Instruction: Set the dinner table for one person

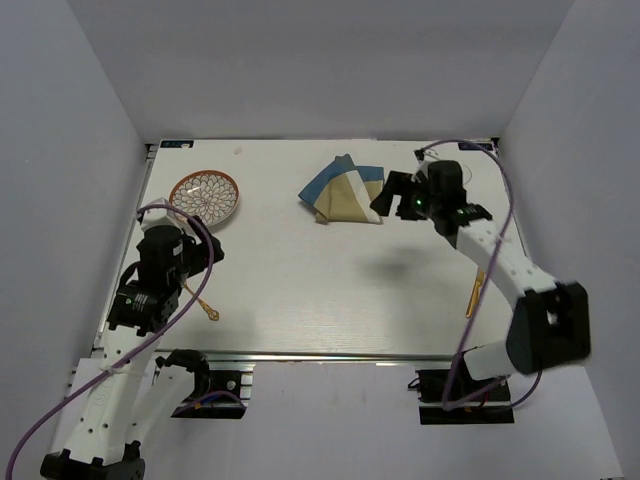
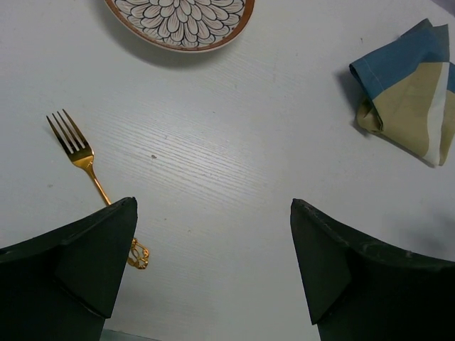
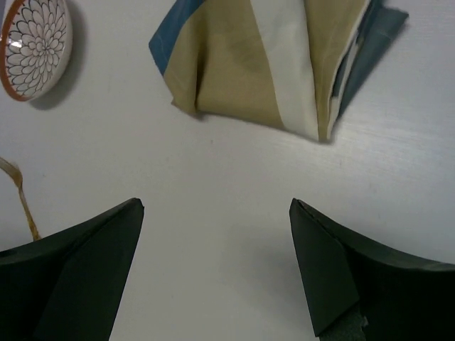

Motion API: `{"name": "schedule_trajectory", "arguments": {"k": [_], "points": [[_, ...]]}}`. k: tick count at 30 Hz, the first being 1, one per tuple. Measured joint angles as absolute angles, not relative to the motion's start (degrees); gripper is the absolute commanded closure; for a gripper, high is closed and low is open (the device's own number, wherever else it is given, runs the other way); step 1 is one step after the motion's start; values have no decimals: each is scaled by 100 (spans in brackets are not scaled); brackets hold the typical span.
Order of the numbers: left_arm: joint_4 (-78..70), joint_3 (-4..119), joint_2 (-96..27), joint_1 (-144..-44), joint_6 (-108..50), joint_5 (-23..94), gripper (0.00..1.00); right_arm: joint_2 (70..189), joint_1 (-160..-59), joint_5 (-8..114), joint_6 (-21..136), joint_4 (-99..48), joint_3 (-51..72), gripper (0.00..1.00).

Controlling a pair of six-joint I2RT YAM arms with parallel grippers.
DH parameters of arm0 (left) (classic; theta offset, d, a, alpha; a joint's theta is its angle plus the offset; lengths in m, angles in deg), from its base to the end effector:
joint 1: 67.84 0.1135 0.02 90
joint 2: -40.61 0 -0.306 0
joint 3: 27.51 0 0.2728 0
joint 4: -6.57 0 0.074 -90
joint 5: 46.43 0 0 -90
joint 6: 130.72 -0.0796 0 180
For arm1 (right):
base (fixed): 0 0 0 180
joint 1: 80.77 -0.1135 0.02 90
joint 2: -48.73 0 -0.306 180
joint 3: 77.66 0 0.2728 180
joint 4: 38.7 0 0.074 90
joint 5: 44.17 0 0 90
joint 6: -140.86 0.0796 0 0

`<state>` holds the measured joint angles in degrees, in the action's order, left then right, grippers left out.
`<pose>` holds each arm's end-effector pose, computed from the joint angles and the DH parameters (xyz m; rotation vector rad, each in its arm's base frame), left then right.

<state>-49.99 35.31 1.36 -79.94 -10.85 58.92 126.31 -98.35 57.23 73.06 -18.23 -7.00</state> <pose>0.1604 -0.0128 0.3341 -0.4810 2.0719 -0.1457 0.3384 0.1237 0.3095 -0.0426 2.0987 0.6302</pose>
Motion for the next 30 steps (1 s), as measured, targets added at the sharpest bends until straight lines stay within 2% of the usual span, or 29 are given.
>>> {"name": "schedule_trajectory", "arguments": {"k": [5,12,16,19,20,22,23,24,30], "points": [[-5078,3531,-49,-7994,-1076,5925,2,14871,-9765,6023,6958,-1912,1202,11],[-5065,3531,-117,-7994,-1120,5838,2,17155,-9724,6499,6318,-1711,3254,11],[-5049,3531,-290,-7994,-1188,5674,2,18189,-9708,6619,6042,-1455,4299,11],[-5019,3531,-395,-7994,-1240,5575,2,18716,-9695,6768,5924,-1211,4946,18],[-5014,3531,-412,-7994,-1249,5547,2,18808,-9695,6831,5900,-1189,5068,38],[-4992,3531,-432,-7994,-1273,5492,2,18862,-9691,6952,5839,-1171,5145,58],[-4979,3531,-436,-7994,-1282,5473,2,18860,-9691,7030,5809,-1163,5145,88],[-4966,3531,-438,-7994,-1288,5457,2,18845,-9691,7102,5806,-1187,5142,100],[-4933,3531,-436,-7994,-1347,5333,2,17741,-9706,7424,5828,-1952,3621,100]]}}
